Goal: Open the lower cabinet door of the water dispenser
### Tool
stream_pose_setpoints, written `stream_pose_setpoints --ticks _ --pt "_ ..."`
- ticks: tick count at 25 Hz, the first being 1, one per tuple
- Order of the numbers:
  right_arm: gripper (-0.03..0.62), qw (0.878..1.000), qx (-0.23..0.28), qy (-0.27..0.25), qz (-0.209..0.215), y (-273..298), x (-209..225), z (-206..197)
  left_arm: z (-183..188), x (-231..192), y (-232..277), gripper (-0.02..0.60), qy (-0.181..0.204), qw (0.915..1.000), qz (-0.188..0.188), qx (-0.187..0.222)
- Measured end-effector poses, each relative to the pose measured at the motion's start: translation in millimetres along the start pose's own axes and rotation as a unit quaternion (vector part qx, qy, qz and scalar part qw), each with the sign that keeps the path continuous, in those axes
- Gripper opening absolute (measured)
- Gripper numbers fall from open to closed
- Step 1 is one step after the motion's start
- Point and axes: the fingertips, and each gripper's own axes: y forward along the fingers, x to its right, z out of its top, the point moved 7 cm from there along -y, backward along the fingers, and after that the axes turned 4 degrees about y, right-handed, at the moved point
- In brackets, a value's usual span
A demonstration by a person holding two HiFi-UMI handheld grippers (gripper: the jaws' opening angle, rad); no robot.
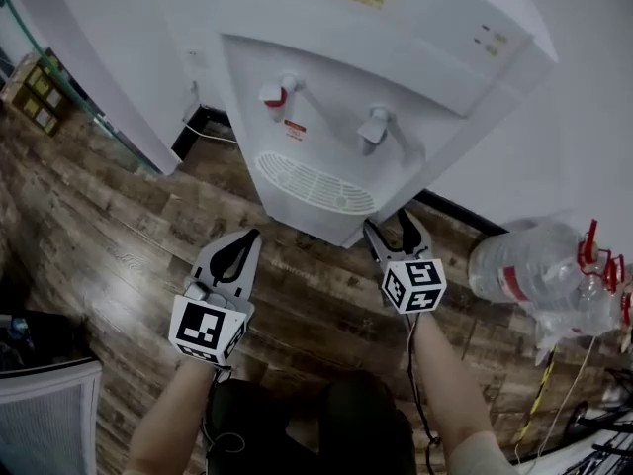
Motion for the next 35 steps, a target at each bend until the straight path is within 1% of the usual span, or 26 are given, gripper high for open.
stream_pose_setpoints --ticks 3,4,6,8,12,17,21,24,27,32,35 --pt "0.313 1.0 -0.009 0.0 0.009 16 2 -16 -14 -4 5 0.005 -0.013 0.9999 0.001 -0.006" --pt "0.312 1.0 -0.009 -0.006 0.01 19 0 -18 -17 -6 6 0.005 -0.02 0.9998 0.003 -0.008" --pt "0.29 1.0 -0.004 -0.016 0.01 23 -3 -19 -22 -8 8 0.005 -0.027 0.9996 0.005 -0.009" --pt "0.295 1.0 0.001 -0.017 0.005 22 -5 -19 -24 -11 8 0.005 -0.026 0.9996 0.004 -0.01" --pt "0.281 1.0 0.0 -0.002 -0.009 21 -8 -19 -28 -15 11 0.005 -0.025 0.9996 0.002 -0.01" --pt "0.278 1.0 -0.001 0.013 -0.028 21 -12 -20 -36 -18 14 0.005 -0.032 0.9994 0.0 -0.011" --pt "0.276 0.998 0.001 0.029 -0.055 13 -26 -23 -37 -18 12 0.005 -0.047 0.9988 -0.013 -0.001" --pt "0.275 0.997 0.0 0.033 -0.066 2 -39 -29 -38 -16 9 0.005 -0.049 0.9985 -0.018 -0.013" --pt "0.267 0.997 -0.027 0.046 -0.059 -6 -47 -29 -38 -16 -1 0.005 -0.059 0.9976 -0.018 -0.031" --pt "0.242 0.993 -0.093 0.065 -0.04 -21 -67 -30 -35 -22 -29 0.005 -0.088 0.9938 -0.012 -0.068" --pt "0.204 0.988 -0.138 0.069 -0.024 -34 -86 -34 -33 -23 -48 0.005 -0.105 0.9905 -0.011 -0.088"
